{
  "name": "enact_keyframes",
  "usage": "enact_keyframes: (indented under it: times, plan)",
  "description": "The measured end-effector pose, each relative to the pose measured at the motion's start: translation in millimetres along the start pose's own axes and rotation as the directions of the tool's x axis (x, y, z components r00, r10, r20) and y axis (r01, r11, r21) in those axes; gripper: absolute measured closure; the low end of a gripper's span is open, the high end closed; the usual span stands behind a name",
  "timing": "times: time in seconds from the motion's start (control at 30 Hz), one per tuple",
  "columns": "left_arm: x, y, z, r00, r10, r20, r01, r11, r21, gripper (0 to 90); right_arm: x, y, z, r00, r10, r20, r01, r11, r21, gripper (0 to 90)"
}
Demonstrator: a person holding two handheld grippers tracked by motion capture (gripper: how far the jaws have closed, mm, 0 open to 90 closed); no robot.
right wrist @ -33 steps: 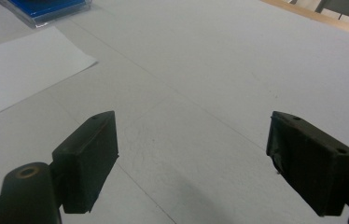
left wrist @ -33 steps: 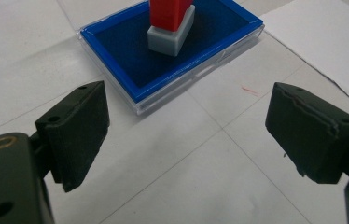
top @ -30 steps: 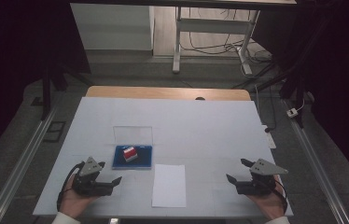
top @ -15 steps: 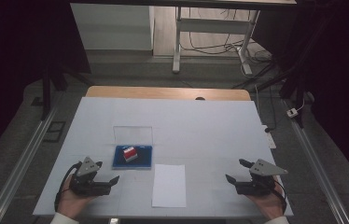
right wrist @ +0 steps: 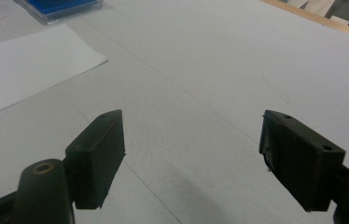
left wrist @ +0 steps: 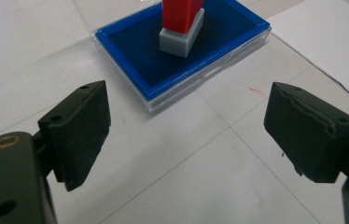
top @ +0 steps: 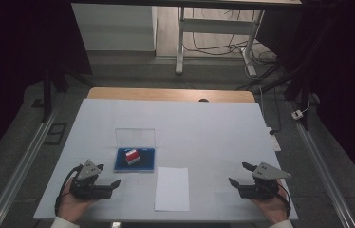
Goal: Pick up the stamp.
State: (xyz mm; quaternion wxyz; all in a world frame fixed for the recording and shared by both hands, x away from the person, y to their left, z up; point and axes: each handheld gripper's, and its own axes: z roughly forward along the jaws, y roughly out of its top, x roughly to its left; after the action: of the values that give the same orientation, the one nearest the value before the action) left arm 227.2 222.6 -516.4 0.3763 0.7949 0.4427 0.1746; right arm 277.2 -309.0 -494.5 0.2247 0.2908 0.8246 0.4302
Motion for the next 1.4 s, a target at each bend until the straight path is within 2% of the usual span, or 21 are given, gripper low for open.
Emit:
enact_keyframes:
  times: [0.33,0.53,0.67,0.97,1.4]
  plan:
    - [0.1,10.8,-11.6,0.9999,0.016,-0.001,-0.016,0.9999,0.0,16.7,-2.2,1.0,-3.0,1.0,0.002,0.001,-0.002,1.0,-0.021,22.9]
    - [0.4,23.5,-14.4,0.9992,0.038,-0.012,-0.038,0.9992,0.009,17.7,-2.5,0.1,-2.1,0.9997,0.0,-0.023,-0.001,0.999,-0.033,23.3]
    - [1.0,32.3,-13.9,0.9987,0.051,-0.005,-0.051,0.9985,0.019,18.4,-4.7,-2.4,-2.2,0.9995,0.009,-0.032,-0.01,0.999,-0.035,24.1]
    - [4.1,53.8,-4.4,0.9951,0.098,0.013,-0.098,0.994,0.048,19.9,-3.2,-3.3,1.3,0.9988,0.013,-0.047,-0.015,0.999,-0.032,24.3]
    - [4.4,74.0,12.7,0.9913,0.126,0.039,-0.128,0.99,0.06,22.1,0.1,-5.0,5.0,0.9984,0.017,-0.054,-0.018,1.0,-0.02,24.6]
